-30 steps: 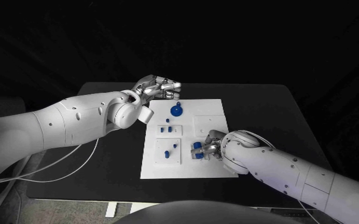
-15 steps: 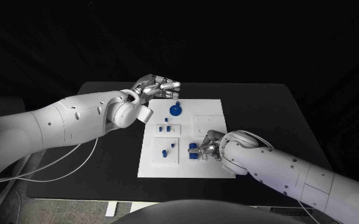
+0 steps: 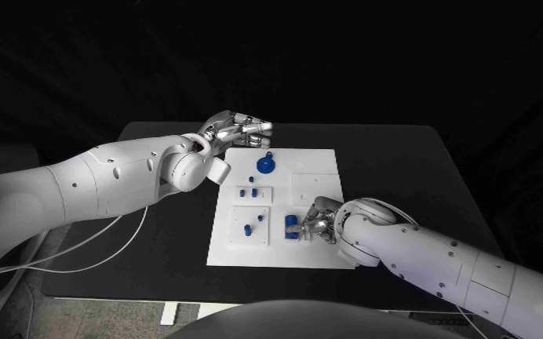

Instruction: Assemble the parts on the task board

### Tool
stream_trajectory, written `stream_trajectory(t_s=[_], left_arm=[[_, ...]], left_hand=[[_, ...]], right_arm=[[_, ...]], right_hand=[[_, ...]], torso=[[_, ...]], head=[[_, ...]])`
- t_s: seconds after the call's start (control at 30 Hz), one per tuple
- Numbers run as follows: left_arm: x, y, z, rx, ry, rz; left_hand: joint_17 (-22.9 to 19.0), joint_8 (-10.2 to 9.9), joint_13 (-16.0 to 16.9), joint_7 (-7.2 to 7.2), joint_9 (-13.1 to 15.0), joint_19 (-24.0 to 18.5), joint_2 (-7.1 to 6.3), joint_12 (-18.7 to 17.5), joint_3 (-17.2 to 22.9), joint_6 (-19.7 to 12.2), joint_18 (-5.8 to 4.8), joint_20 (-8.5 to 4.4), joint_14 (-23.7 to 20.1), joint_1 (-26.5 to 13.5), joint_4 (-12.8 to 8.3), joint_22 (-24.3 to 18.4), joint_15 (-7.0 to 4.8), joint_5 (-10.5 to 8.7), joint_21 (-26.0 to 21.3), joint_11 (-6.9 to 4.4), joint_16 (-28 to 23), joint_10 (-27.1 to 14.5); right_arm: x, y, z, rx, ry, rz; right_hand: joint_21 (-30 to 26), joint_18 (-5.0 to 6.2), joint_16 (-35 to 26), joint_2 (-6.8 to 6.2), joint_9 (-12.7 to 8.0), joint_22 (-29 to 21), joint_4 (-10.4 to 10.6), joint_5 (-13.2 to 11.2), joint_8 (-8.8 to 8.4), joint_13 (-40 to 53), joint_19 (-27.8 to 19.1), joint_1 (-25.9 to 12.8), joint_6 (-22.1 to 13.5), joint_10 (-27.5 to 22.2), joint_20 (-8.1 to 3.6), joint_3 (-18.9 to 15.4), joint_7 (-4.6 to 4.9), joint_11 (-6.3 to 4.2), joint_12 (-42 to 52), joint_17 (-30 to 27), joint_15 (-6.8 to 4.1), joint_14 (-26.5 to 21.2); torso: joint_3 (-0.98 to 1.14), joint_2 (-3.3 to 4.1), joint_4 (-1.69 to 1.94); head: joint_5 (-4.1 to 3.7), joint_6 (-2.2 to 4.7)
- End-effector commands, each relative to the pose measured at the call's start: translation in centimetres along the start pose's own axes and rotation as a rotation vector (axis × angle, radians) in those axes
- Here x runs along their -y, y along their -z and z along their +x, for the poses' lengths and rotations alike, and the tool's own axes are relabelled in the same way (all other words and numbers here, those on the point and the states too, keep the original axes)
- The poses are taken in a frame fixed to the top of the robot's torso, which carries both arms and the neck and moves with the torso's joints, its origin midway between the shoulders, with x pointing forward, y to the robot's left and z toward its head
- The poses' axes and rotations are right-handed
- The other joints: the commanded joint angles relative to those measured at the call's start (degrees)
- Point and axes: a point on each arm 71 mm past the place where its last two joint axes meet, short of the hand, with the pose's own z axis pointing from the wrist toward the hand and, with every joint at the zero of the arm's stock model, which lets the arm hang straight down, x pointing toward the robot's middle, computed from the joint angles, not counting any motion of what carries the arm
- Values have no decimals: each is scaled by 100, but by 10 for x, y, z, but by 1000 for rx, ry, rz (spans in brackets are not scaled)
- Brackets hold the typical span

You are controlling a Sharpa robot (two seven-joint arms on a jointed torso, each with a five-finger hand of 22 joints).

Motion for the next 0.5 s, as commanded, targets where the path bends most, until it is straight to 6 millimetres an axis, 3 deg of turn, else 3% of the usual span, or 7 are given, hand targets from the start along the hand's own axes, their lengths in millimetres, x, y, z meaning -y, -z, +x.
stream_trajectory(t_s=[0.03, 0.1, 0.2, 0.27, 0.5], left_arm=[[1, 0, 1, -13, 3, 6], [1, 0, 1, -12, 2, 6], [1, 0, 0, -11, 2, 5], [1, 0, 0, -11, 2, 5], [1, 0, -2, -5, -1, 3]], left_hand=[[6, 3, 6, 9, 3, -24, 4, -21, 25, -40, -34, -1, -33, 15, -22, -6, 15, -4, -38, -8, -25, -46], [6, 3, 6, 9, 3, -24, 4, -21, 25, -40, -34, -1, -33, 15, -22, -6, 15, -4, -38, -8, -25, -46], [6, 3, 6, 9, 3, -24, 4, -21, 25, -40, -34, -1, -33, 15, -22, -6, 15, -4, -38, -8, -25, -46], [6, 3, 6, 9, 3, -24, 4, -21, 25, -40, -34, -1, -33, 15, -22, -6, 15, -4, -38, -8, -25, -46], [6, 3, 6, 14, 4, -22, 13, -21, 31, -37, -33, -2, -30, 24, -26, -5, 13, -3, -37, -11, -25, -40]], right_arm=[[2, 2, -2, 14, -15, -19], [3, 2, -3, 16, -13, -19], [4, 3, -2, 5, -4, -22], [4, 4, -2, -3, 2, -25], [6, 6, 0, -24, 14, -27]], right_hand=[[-30, -28, -36, -27, -13, 529, -115, -46, 33, 3, 181, -14, 6, -10, -51, 209, 1, 20, -3, 5, -39, 16], [-22, -30, -29, -16, -21, 532, -218, -44, 33, 12, 181, -7, 14, -7, -50, 229, 3, 20, 9, 12, -38, 19], [-21, -31, -28, 7, -33, 532, -556, -37, 36, 18, 177, 255, 43, 0, -47, 344, 0, 15, 18, 12, -36, 18], [-21, -31, -39, -39, -49, 532, -657, -34, 34, 15, 173, 273, 37, -10, -46, 276, 3, 21, 8, 4, -35, 14], [-15, -27, -32, -40, -59, 533, -646, 51, 34, 19, 171, 332, 41, -7, -39, -36, 5, 23, 19, 11, -29, 18]], torso=[[-4, -5, -3], [-5, -3, -4], [-4, -2, 2], [-3, 0, 9], [-5, -3, -1]], head=[[8, 1], [4, 4], [1, -3], [-4, -5], [6, -11]])
